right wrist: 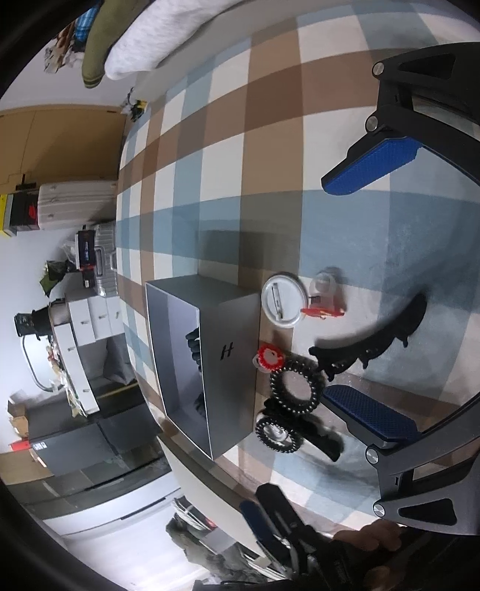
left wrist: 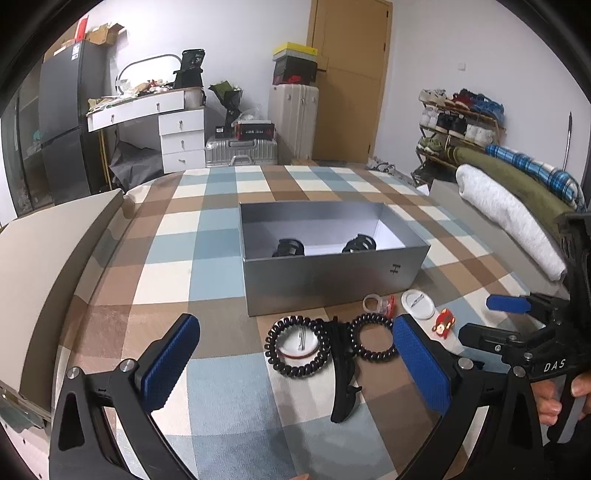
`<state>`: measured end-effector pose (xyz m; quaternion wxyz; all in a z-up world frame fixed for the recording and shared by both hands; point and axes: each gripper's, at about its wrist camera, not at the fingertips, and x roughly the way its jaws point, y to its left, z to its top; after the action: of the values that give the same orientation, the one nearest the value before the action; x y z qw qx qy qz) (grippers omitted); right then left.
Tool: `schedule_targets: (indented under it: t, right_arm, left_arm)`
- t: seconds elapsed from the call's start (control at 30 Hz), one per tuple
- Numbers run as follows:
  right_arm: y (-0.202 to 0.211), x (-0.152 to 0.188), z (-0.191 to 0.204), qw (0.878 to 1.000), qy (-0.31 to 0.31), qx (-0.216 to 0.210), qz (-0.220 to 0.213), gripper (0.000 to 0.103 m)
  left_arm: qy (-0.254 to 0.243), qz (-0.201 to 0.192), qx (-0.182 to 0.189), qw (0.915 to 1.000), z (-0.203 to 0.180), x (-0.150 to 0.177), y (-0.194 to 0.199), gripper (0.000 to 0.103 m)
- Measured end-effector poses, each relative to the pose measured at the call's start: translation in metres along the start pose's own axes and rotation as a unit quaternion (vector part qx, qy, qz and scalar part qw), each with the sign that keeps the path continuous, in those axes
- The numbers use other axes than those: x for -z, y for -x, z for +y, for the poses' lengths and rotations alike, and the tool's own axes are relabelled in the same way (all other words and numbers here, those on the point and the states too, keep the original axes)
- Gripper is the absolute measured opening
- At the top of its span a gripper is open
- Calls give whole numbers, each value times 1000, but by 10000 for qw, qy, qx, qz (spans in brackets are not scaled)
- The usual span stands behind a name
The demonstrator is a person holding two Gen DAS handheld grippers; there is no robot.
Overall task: Organize jewelry
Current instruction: 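Move the left tool to the long black claw clip while the right tool reaches the red clip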
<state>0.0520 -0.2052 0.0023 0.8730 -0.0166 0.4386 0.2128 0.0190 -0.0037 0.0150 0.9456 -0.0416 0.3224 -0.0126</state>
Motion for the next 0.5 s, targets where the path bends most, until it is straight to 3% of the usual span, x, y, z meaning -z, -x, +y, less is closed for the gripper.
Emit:
schedule_targets:
  t: [0.33, 0.5]
  right_arm:
    - [-11, 4, -5, 9997, -48, 180, 145, 102]
    - [-14, 6, -2, 9996, 37, 239, 158, 93]
  left_arm:
    - [35, 170, -11, 9998, 0, 7, -6, 102]
    - [47, 220, -35, 9997, 0, 8, -9, 102]
